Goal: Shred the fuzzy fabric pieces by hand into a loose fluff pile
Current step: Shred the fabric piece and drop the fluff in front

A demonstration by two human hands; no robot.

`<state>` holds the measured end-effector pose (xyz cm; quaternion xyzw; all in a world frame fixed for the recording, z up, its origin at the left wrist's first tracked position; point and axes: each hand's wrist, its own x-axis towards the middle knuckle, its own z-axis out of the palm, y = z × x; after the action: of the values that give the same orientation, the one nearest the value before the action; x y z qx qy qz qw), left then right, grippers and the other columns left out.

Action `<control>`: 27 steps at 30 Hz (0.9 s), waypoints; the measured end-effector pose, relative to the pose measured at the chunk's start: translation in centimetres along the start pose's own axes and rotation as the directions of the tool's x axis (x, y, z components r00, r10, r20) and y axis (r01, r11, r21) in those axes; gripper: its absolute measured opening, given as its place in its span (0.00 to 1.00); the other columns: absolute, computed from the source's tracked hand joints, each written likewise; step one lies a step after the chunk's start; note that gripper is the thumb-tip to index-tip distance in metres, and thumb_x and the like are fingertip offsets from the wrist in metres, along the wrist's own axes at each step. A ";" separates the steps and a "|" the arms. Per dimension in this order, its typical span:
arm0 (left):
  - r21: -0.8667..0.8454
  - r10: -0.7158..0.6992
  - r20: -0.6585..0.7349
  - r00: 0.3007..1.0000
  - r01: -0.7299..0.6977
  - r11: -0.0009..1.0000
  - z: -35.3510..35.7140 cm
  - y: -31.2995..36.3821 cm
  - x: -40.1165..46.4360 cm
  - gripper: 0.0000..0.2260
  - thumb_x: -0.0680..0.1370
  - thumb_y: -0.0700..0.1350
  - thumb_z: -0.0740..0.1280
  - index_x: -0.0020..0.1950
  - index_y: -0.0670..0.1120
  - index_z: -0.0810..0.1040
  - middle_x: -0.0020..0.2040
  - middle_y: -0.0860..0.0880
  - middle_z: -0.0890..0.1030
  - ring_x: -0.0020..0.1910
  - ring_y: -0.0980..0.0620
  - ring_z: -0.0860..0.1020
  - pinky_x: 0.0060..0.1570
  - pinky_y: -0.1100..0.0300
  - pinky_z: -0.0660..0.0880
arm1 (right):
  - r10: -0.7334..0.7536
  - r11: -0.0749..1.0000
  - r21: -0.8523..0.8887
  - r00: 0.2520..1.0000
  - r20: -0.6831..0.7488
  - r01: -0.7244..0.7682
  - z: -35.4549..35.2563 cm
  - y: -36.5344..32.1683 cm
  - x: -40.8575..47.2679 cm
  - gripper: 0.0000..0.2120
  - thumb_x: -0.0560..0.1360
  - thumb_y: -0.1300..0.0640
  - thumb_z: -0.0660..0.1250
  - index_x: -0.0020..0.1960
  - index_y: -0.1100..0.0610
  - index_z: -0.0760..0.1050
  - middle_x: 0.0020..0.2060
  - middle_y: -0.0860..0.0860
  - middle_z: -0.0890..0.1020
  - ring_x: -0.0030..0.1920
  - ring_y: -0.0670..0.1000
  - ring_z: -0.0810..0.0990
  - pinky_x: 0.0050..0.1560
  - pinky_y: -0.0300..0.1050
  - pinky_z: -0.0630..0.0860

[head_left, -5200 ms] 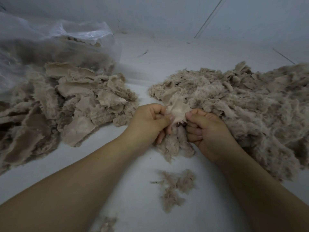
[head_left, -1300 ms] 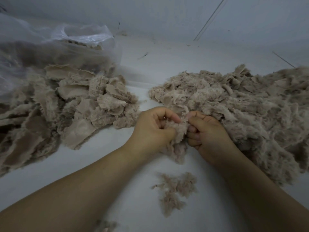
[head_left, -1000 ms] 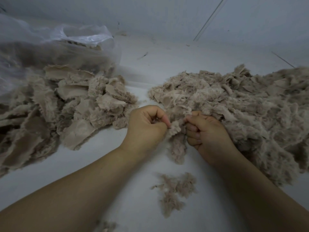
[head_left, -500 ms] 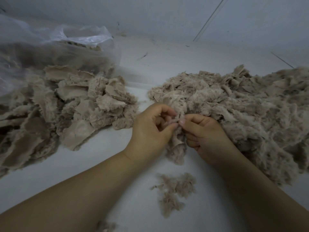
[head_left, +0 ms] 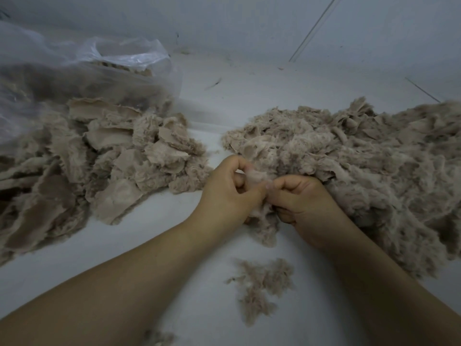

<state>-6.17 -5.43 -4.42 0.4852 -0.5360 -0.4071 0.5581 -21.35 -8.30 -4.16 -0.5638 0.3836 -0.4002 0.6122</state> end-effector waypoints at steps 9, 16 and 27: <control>-0.217 -0.100 -0.121 0.988 0.071 0.974 -0.4 -0.1 0.7 0.04 0.81 0.38 0.63 0.47 0.42 0.75 0.28 0.47 0.73 0.25 0.51 0.70 0.26 0.60 0.68 | 0.036 0.994 0.104 0.999 -0.028 -0.033 -0.2 -0.1 0.1 0.16 0.77 0.69 0.64 0.31 0.59 0.74 0.21 0.48 0.64 0.20 0.42 0.57 0.21 0.33 0.55; -0.182 -0.054 0.004 0.999 0.054 0.982 0.0 -0.5 0.3 0.05 0.78 0.37 0.68 0.43 0.42 0.75 0.36 0.29 0.77 0.30 0.43 0.75 0.31 0.51 0.74 | 0.037 0.997 0.062 0.998 0.050 -0.040 0.0 -0.6 -0.3 0.11 0.76 0.63 0.67 0.34 0.58 0.75 0.26 0.53 0.67 0.20 0.42 0.61 0.20 0.32 0.59; 0.094 -0.157 0.209 0.965 0.140 0.986 -0.1 0.1 0.2 0.13 0.69 0.43 0.78 0.41 0.35 0.80 0.28 0.43 0.80 0.24 0.54 0.74 0.25 0.65 0.69 | 0.076 0.961 0.268 0.997 -0.014 -0.069 0.0 -0.8 -0.3 0.18 0.76 0.56 0.65 0.27 0.57 0.76 0.18 0.47 0.67 0.18 0.42 0.60 0.18 0.33 0.60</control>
<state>-6.06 -5.63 -4.23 0.4986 -0.5710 -0.4766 0.4452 -21.45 -8.08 -3.32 -0.4567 0.3536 -0.4323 0.6924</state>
